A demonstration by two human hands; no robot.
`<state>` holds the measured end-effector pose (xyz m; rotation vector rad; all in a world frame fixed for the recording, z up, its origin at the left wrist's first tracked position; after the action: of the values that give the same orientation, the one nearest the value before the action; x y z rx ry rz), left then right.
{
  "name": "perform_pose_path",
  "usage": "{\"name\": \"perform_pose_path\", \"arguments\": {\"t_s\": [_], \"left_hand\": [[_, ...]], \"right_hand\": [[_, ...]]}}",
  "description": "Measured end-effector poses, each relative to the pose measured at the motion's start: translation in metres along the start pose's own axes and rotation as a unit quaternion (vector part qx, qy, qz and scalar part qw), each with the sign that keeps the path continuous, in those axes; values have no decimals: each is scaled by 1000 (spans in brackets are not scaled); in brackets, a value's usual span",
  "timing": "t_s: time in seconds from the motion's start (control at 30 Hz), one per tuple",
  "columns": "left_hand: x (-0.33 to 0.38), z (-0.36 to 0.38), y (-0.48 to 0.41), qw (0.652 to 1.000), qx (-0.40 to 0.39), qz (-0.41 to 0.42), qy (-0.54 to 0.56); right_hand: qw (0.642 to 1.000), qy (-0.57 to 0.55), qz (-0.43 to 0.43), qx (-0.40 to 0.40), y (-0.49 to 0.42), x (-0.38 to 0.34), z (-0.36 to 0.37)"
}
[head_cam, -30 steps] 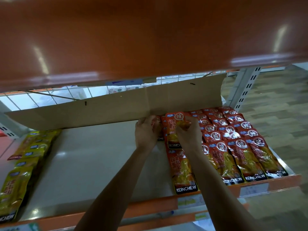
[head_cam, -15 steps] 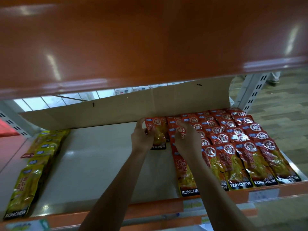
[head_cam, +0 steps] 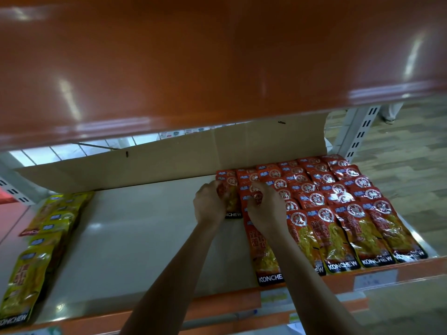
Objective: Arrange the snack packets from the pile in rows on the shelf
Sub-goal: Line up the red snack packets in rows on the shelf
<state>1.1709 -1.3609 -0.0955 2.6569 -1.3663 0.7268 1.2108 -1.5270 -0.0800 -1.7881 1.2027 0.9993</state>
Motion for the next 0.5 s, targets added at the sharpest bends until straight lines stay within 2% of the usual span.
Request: {"name": "perform_pose_path", "arguments": {"t_s": [0.23,0.5], "left_hand": [[0,3,-5,1000,-19,-1,-18],[-13,-17,13,999,11,8,-47]], "right_hand": [[1000,4,2,-9,-1,-2,2],[999,10,-28,-23,3,-26,20]]}}
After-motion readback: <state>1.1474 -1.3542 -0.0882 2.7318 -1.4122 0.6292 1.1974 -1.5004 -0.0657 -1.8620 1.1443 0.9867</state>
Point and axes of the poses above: each hand's wrist, its own y-axis away from the middle knuckle, its own z-axis out of the palm, x = y × z, the point moved 10 cm from there along -y, towards the middle knuckle, and after that the axes turned 14 degrees about -y, right-handed, at the moved point
